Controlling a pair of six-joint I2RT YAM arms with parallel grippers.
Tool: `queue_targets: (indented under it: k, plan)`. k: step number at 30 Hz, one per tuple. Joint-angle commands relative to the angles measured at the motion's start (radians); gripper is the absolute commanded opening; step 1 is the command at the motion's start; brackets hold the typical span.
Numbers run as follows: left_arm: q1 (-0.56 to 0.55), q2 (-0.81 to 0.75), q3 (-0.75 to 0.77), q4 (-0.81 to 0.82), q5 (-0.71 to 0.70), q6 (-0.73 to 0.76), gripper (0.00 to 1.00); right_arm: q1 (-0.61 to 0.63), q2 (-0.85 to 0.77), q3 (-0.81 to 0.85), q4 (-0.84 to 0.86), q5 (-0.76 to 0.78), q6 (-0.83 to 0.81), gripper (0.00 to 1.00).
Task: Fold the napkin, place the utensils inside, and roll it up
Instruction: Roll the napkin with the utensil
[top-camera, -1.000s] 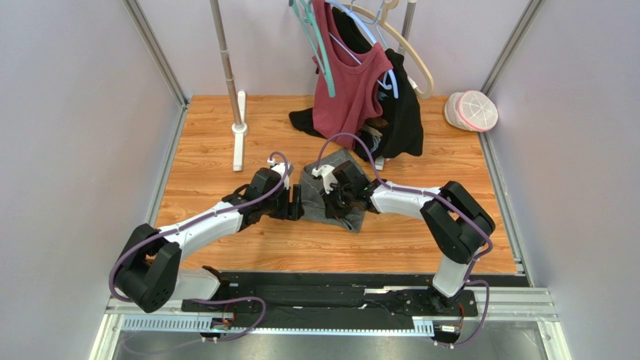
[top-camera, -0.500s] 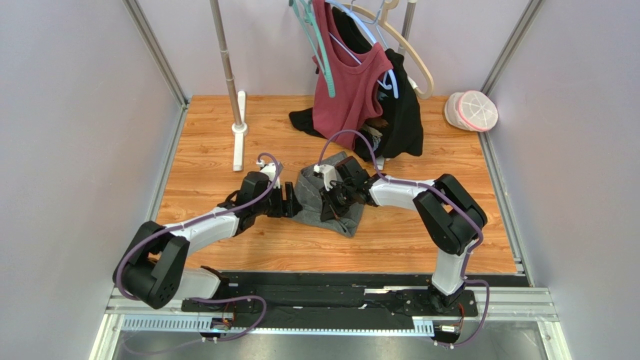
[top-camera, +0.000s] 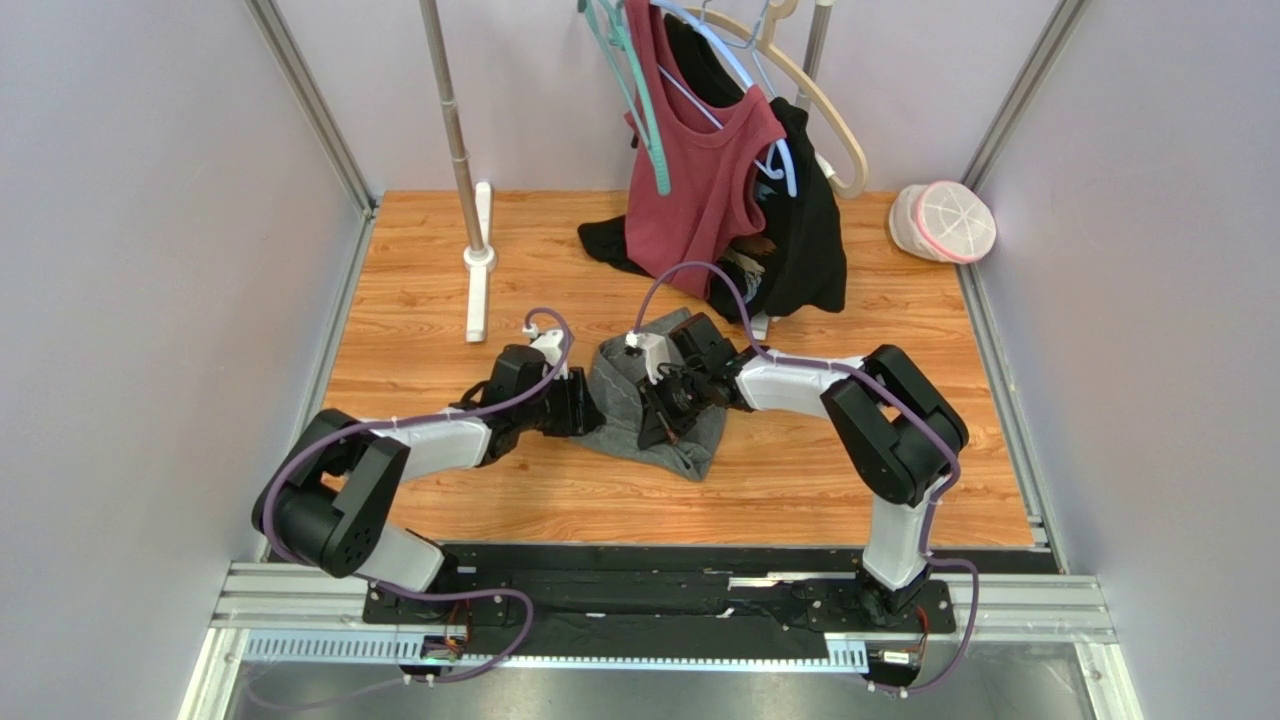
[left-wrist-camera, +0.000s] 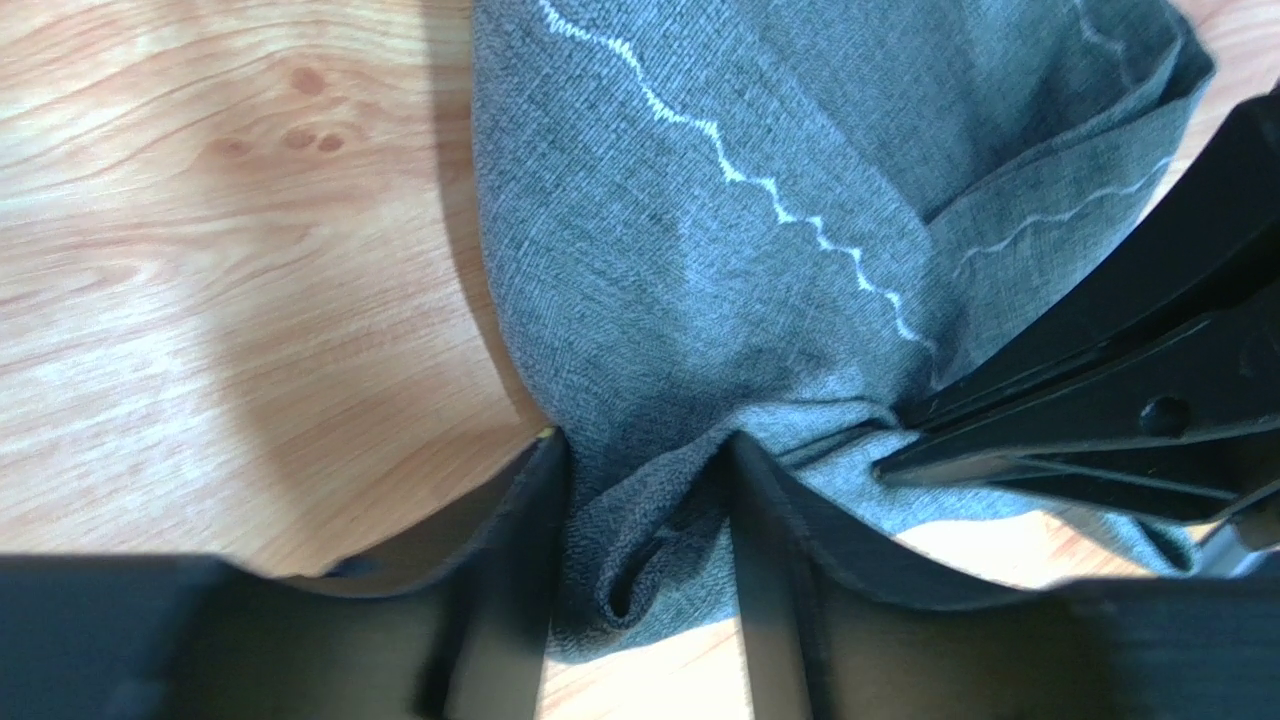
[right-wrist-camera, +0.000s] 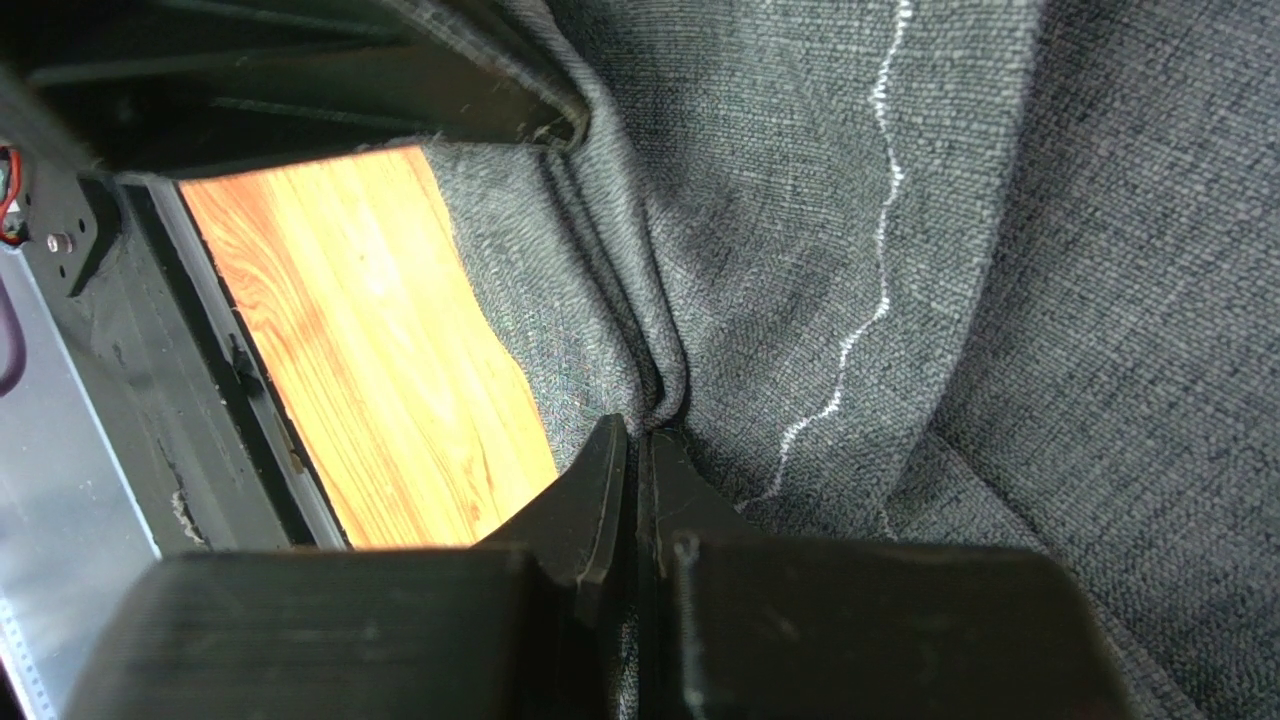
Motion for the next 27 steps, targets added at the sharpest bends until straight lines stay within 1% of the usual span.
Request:
queue_targets:
  k: [1, 3, 4, 5, 6, 7, 9, 12, 14, 15, 16, 18, 19, 21, 22, 25, 27]
  plan:
    - [0.005, 0.038, -0.004, 0.035, 0.032, 0.008, 0.39, 0.010, 0.062, -0.031, -0.137, 0.041, -0.013, 0.00]
    - [0.005, 0.049, 0.004, 0.032, 0.045, 0.013, 0.30, 0.010, 0.052, -0.027, -0.138, 0.046, -0.013, 0.02]
    - [0.005, 0.060, 0.008, 0.023, 0.059, 0.022, 0.22, 0.008, 0.039, -0.023, -0.143, 0.053, -0.012, 0.04]
    - [0.005, 0.064, 0.017, 0.017, 0.067, 0.027, 0.19, 0.008, 0.032, -0.019, -0.149, 0.058, -0.012, 0.07]
    - [0.005, 0.069, 0.020, 0.003, 0.079, 0.034, 0.15, 0.008, 0.024, -0.008, -0.153, 0.058, -0.012, 0.15]
    - [0.005, 0.072, 0.025, -0.005, 0.085, 0.048, 0.07, 0.008, 0.013, -0.002, -0.163, 0.064, -0.010, 0.20]
    - [0.005, 0.078, 0.039, -0.042, 0.098, 0.062, 0.00, 0.010, -0.025, 0.009, -0.170, 0.072, -0.008, 0.31]
    - [0.005, 0.074, 0.056, -0.091, 0.102, 0.094, 0.00, 0.011, -0.096, 0.023, -0.177, 0.113, -0.002, 0.44]
    - [0.005, 0.070, 0.069, -0.117, 0.105, 0.111, 0.00, 0.016, -0.142, 0.010, -0.155, 0.167, 0.007, 0.48]
    - [0.005, 0.070, 0.077, -0.149, 0.110, 0.117, 0.00, 0.018, -0.190, 0.003, -0.144, 0.193, 0.005, 0.50]
    - [0.005, 0.070, 0.086, -0.166, 0.115, 0.131, 0.00, 0.033, -0.218, -0.005, -0.122, 0.254, 0.001, 0.50]
    - [0.005, 0.080, 0.114, -0.222, 0.119, 0.140, 0.00, 0.060, -0.292, -0.043, -0.088, 0.320, -0.033, 0.52]
    - [0.005, 0.083, 0.125, -0.240, 0.119, 0.145, 0.00, 0.097, -0.312, -0.060, -0.048, 0.392, -0.031, 0.52]
    - [0.005, 0.096, 0.154, -0.298, 0.116, 0.149, 0.00, 0.139, -0.368, -0.114, 0.001, 0.449, -0.087, 0.52]
    - [0.005, 0.101, 0.163, -0.313, 0.113, 0.152, 0.00, 0.184, -0.384, -0.129, 0.047, 0.504, -0.096, 0.52]
    - [0.005, 0.116, 0.189, -0.355, 0.108, 0.143, 0.00, 0.270, -0.438, -0.198, 0.141, 0.561, -0.131, 0.52]
    - [0.003, 0.127, 0.201, -0.370, 0.110, 0.137, 0.00, 0.306, -0.445, -0.224, 0.162, 0.589, -0.142, 0.52]
